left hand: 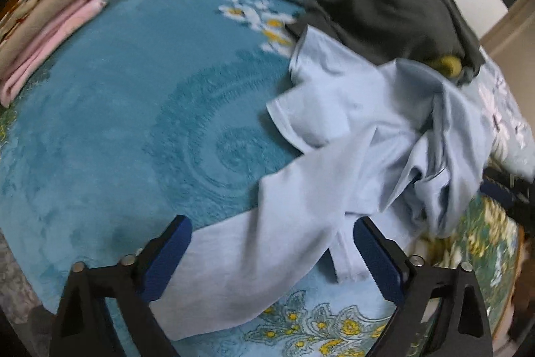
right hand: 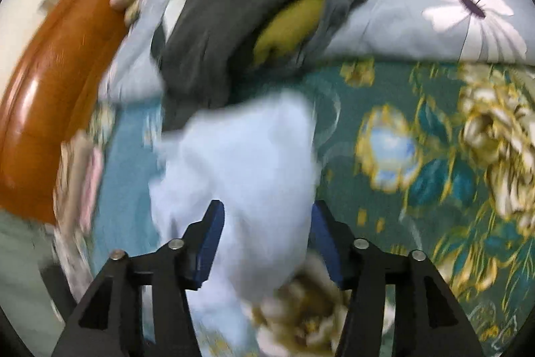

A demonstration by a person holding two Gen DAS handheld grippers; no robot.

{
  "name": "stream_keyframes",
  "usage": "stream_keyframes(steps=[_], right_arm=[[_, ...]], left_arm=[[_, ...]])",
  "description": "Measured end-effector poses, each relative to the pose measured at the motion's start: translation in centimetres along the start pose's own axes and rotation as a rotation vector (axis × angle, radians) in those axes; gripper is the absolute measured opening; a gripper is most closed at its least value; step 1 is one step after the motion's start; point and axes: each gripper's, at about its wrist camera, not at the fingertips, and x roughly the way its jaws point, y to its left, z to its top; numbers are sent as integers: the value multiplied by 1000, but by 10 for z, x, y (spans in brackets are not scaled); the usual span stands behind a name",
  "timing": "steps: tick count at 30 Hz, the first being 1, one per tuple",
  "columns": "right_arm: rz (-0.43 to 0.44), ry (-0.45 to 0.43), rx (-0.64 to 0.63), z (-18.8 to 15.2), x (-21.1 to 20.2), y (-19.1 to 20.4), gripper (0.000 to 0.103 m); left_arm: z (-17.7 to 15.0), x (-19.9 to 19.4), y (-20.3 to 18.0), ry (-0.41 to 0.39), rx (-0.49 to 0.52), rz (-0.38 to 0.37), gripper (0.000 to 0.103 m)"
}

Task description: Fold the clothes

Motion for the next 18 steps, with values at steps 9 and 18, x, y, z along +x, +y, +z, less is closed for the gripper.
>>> stream_keyframes(steps=[9, 18], right_arm=[[-9, 102, -55, -42, 46, 20, 61], [-219, -140, -84, 13, -7, 3, 5]], left_arm=[[-6, 7, 1, 65, 7, 1, 7], [-21, -37, -47, 42, 164, -280, 5]])
